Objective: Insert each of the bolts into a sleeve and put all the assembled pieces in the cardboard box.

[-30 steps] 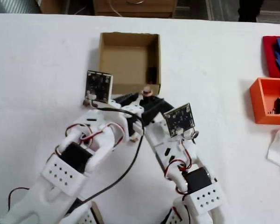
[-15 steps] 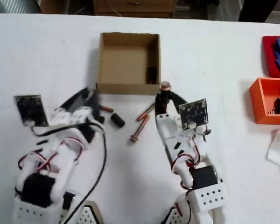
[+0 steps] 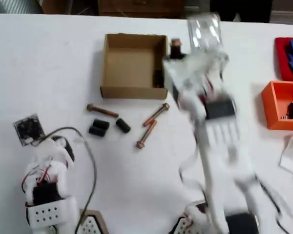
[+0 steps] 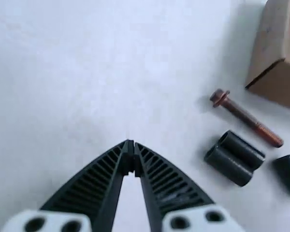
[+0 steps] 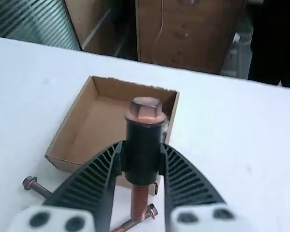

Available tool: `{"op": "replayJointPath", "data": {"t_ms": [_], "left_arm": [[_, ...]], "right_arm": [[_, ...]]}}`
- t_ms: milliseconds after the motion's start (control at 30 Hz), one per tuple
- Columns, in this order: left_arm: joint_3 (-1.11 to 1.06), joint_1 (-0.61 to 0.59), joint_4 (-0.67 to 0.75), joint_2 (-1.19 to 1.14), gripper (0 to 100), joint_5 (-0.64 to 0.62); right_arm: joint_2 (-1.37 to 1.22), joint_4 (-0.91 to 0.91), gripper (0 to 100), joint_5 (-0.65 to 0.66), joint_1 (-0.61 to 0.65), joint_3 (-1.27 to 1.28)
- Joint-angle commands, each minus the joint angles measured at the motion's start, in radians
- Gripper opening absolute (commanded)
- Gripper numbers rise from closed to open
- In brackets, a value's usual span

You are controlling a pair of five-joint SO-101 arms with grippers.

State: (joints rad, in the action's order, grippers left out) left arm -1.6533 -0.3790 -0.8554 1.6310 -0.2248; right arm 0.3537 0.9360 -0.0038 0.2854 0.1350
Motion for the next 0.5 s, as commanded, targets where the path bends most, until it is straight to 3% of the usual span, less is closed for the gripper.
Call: {"op": "replayJointPath", "data": {"t_ms": [0, 300, 467], "left_arm": [[-0.047, -0.012, -0.020, 0.075, 3, 0.026], [-0.045, -0.014, -0.077, 0.114, 3, -0.049], [-0.045, -0.014, -0.074, 0.114, 3, -0.057]], "right_arm": [[-0.433, 0.145, 2.1, -0.052, -0.007, -0.502], [-1.297, 0.430, 2.1, -0.069, 0.015, -1.511], [-1.527, 0.446, 2.1, -0.071, 0.035, -1.755]]}}
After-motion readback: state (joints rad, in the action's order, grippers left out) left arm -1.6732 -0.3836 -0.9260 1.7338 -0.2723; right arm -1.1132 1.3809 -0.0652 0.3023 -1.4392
